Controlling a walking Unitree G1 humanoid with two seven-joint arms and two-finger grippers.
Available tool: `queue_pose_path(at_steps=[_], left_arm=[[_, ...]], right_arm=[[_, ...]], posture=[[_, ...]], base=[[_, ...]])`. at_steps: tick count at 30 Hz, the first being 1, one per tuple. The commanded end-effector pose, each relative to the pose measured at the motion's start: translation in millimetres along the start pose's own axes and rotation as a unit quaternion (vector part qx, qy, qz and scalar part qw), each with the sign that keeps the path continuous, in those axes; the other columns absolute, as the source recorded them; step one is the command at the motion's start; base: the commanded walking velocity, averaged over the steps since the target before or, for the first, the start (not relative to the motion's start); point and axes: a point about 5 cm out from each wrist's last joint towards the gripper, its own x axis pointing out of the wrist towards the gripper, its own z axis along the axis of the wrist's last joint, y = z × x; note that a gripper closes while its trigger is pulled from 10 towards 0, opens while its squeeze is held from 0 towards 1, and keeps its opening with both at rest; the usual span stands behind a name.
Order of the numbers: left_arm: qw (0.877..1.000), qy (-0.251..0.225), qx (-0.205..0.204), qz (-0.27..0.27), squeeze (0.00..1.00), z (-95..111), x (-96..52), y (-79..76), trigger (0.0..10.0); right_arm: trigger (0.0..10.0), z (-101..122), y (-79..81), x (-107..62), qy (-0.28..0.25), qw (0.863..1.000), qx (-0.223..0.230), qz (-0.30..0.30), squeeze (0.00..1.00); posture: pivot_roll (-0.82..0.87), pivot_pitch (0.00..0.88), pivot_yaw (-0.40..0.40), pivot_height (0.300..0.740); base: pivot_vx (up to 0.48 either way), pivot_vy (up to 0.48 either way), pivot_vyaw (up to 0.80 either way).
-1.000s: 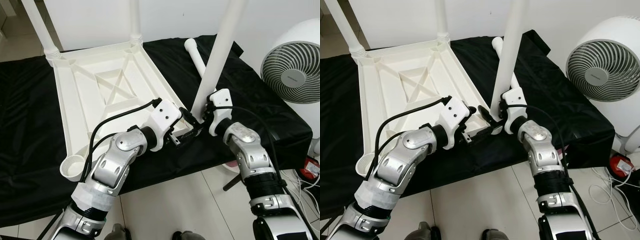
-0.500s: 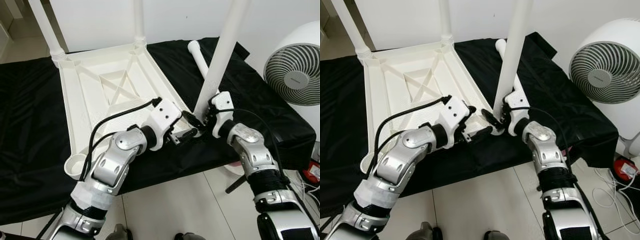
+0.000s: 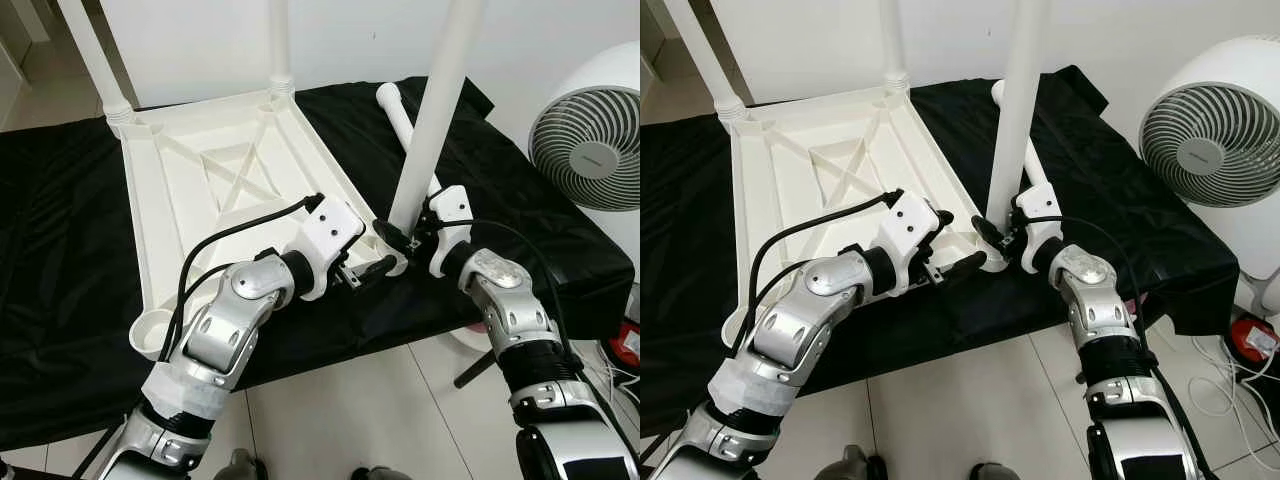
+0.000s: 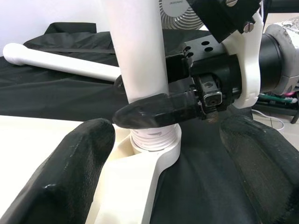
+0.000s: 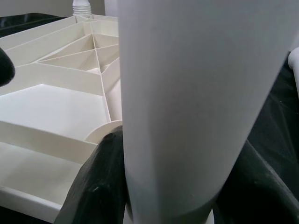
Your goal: Building children table
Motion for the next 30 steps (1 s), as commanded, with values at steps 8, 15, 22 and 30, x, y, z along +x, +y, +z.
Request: queue_pose_path(at_steps=[8, 15, 22, 30], left_arm=[[1.0, 0.004, -0.001, 0.0, 0.0, -2, -0.9, -1.9, 10.0], [1.0, 0.005, -0.004, 0.0, 0.0, -2, -0.8, -2.5, 10.0], [1.0, 0.004, -0.007, -0.002, 0.0, -2, -0.4, -4.1, 10.0], [1.0, 0.005, -0.007, -0.003, 0.0, -2, -0.2, -4.8, 10.0]], right_arm=[[10.0, 4, 16.1, 1.8, -0.025, 0.994, 0.041, -0.103, 0.0], [10.0, 0, 22.7, 3.0, -0.022, 0.959, 0.1, -0.263, 0.0], [10.0, 2, 45.9, 8.6, -0.014, 0.943, 0.114, -0.313, 0.0], [10.0, 9, 45.6, 8.2, -0.031, 0.946, 0.119, -0.3, 1.0]], posture=[[-0.09, 0.096, 0.039, 0.74], [-0.09, 0.101, 0.039, 0.74], [-0.09, 0.103, 0.04, 0.74], [-0.09, 0.105, 0.036, 0.74]], base=[[0.0, 0.0, 0.0], [0.0, 0.0, 0.0], [0.0, 0.0, 0.0], [0.0, 0.0, 0.0]])
